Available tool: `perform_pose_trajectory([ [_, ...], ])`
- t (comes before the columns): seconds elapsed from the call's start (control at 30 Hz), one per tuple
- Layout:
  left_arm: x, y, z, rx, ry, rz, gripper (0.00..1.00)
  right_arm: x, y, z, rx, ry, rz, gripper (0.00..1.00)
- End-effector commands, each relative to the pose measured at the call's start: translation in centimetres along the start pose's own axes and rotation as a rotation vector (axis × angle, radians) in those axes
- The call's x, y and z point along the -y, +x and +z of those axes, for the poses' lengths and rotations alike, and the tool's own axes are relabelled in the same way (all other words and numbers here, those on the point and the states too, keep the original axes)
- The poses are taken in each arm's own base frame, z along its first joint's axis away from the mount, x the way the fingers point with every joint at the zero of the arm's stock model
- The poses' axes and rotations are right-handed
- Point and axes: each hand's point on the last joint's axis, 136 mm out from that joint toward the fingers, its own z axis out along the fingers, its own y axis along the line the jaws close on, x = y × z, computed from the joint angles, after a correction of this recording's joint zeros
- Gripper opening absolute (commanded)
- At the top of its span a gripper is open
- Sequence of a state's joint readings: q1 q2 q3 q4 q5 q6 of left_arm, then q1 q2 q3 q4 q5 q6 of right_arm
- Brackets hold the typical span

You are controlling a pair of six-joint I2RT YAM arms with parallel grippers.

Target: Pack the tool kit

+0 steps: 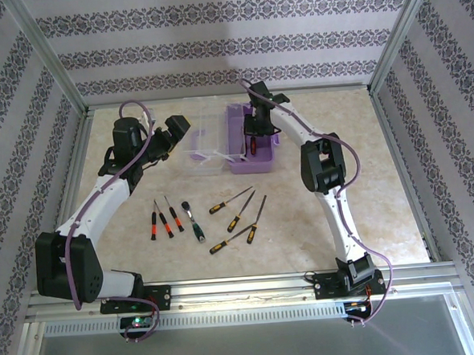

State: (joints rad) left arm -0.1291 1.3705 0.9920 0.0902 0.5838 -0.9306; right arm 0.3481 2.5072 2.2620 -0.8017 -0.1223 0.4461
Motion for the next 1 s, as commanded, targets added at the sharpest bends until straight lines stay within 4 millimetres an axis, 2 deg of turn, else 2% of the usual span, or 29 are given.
perform_pose_trajectory([
  [0.0, 0.2, -0.3, 0.0, 0.006, 0.027, -0.003, 1.00, 0.4, 0.6, 1.1, -0.039, -0.012, 0.027, 0.06],
  [0.17, 0.3, -0.3, 0.0, 0.003, 0.031, -0.006, 1.00, 0.3, 0.5, 1.0, -0.052, -0.043, 0.047, 0.10],
  [0.27, 0.2, -0.3, 0.0, 0.004, 0.027, -0.006, 1.00, 0.3, 0.7, 1.0, -0.065, -0.061, 0.052, 0.17],
  [0.43, -0.3, -0.8, -0.6, 0.023, -0.018, 0.008, 1.00, -0.3, 0.6, -0.1, -0.058, -0.088, 0.033, 0.22],
  [0.53, -0.5, -0.9, -0.6, 0.022, -0.029, 0.013, 1.00, -0.7, -0.6, -2.0, -0.018, -0.093, 0.027, 0.23],
  [0.8, -1.0, -1.5, -1.1, 0.047, -0.072, 0.051, 1.00, -1.7, -3.1, -9.1, 0.106, -0.112, 0.002, 0.26],
  [0.9, -1.4, -2.0, -1.5, 0.063, -0.094, 0.068, 1.00, -1.7, -2.8, -11.2, 0.144, -0.136, -0.049, 0.25],
  [0.97, -2.2, -2.7, -1.9, 0.074, -0.148, 0.091, 1.00, -0.9, -1.9, -12.1, 0.181, -0.147, -0.066, 0.26],
])
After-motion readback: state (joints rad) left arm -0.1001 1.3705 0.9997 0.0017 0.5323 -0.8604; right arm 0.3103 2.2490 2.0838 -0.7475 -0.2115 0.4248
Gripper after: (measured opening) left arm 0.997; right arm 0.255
